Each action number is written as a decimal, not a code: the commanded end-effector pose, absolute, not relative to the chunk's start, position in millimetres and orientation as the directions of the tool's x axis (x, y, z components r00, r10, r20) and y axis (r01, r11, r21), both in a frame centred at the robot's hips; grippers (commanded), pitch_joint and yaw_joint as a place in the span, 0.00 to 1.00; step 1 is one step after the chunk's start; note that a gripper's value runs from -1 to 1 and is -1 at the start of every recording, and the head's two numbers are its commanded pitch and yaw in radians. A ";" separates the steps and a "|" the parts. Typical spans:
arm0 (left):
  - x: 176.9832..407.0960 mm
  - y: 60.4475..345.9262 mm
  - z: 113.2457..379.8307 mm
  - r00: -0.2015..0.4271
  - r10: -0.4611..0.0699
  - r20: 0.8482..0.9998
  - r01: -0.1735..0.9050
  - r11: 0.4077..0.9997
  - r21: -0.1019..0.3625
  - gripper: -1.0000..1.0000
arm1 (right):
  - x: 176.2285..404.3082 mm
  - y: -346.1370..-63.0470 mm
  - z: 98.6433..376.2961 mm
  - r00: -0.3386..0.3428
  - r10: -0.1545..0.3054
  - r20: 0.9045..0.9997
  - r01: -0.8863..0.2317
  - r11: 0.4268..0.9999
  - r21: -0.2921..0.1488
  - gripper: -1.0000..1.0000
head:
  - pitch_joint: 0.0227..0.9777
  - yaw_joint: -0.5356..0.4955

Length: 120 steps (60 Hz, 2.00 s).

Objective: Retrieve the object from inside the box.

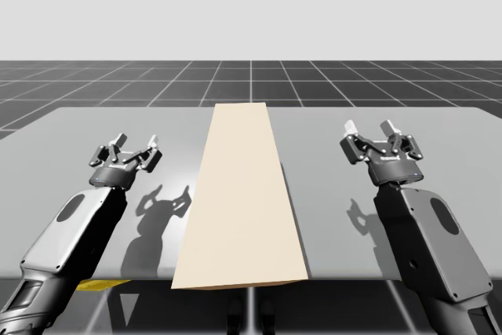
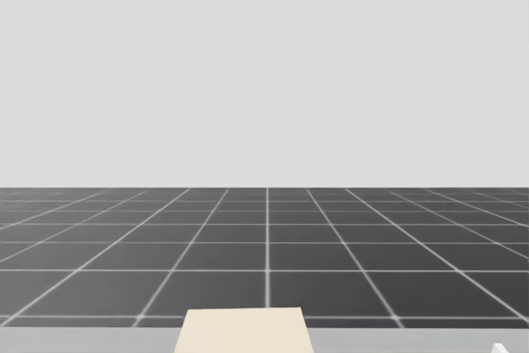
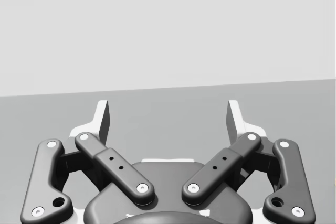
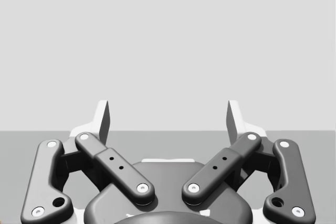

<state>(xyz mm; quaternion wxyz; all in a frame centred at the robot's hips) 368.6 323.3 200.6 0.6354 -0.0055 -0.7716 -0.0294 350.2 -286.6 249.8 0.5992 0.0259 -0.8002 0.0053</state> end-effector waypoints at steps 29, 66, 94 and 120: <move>369.7 308.5 172.4 0.168 -0.131 0.977 0.340 0.938 0.067 0.00 | 352.0 -277.5 202.6 0.060 0.157 0.986 -0.376 0.918 -0.124 0.00 | 0.05 0.52; 310.7 236.8 160.2 -0.029 -0.319 0.947 0.813 0.544 0.208 0.00 | 310.6 -197.6 186.8 -0.147 0.141 0.979 -0.763 0.614 -0.203 0.00 | 0.04 0.50; 312.5 234.3 155.9 -0.030 -0.344 0.939 0.814 0.537 0.223 0.00 | 353.6 -127.9 131.0 -0.058 0.075 0.995 -0.839 0.536 -0.090 0.00 | 0.07 0.47; 312.1 235.3 157.3 -0.041 -0.352 0.935 0.809 0.537 0.238 0.00 | 387.2 -97.3 100.9 0.001 0.121 0.993 -0.860 0.506 -0.060 0.87 | 0.09 0.48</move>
